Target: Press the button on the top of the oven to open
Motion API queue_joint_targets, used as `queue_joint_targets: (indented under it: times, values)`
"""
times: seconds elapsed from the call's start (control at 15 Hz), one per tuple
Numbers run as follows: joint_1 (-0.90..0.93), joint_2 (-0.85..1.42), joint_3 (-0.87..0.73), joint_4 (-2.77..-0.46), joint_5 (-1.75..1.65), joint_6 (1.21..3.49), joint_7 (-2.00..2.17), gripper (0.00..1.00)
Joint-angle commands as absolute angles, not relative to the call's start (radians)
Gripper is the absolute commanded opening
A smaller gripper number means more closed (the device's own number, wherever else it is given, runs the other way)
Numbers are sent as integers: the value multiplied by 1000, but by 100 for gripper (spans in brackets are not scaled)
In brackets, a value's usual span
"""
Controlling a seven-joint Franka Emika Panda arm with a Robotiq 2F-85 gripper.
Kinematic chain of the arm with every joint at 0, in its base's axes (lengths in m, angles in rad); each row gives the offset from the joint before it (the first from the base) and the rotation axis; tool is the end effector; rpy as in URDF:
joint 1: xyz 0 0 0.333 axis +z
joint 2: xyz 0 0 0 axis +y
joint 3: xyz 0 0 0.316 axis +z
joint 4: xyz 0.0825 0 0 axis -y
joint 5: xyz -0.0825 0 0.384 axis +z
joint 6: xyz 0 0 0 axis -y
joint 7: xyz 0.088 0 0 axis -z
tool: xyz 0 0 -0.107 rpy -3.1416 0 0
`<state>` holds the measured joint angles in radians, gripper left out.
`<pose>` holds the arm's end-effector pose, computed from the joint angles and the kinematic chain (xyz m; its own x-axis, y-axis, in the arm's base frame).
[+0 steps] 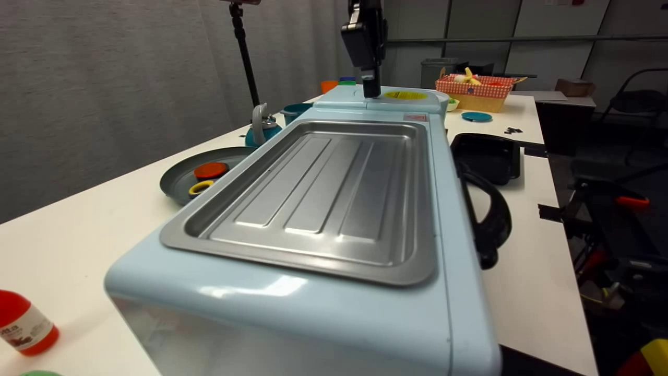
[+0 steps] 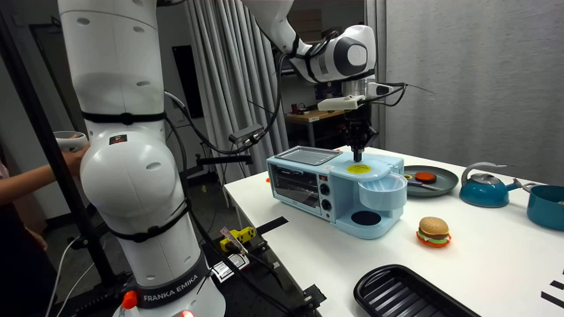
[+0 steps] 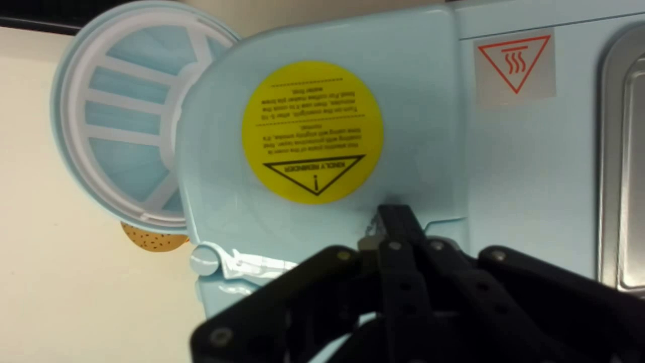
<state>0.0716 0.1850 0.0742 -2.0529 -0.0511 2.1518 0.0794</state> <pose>0.5648 0.0800 0.3418 0.9921 0.0937 -0.0833 0.0968 -0.9948 0.0332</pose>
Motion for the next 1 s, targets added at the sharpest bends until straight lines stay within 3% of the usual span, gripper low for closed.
queue_joint_targets:
  times: [0.0, 0.93]
  values:
    - [92, 101, 76, -2168, -83, 2198, 98, 0]
    - [89, -249, 109, -2357, -146, 2231, 154, 0]
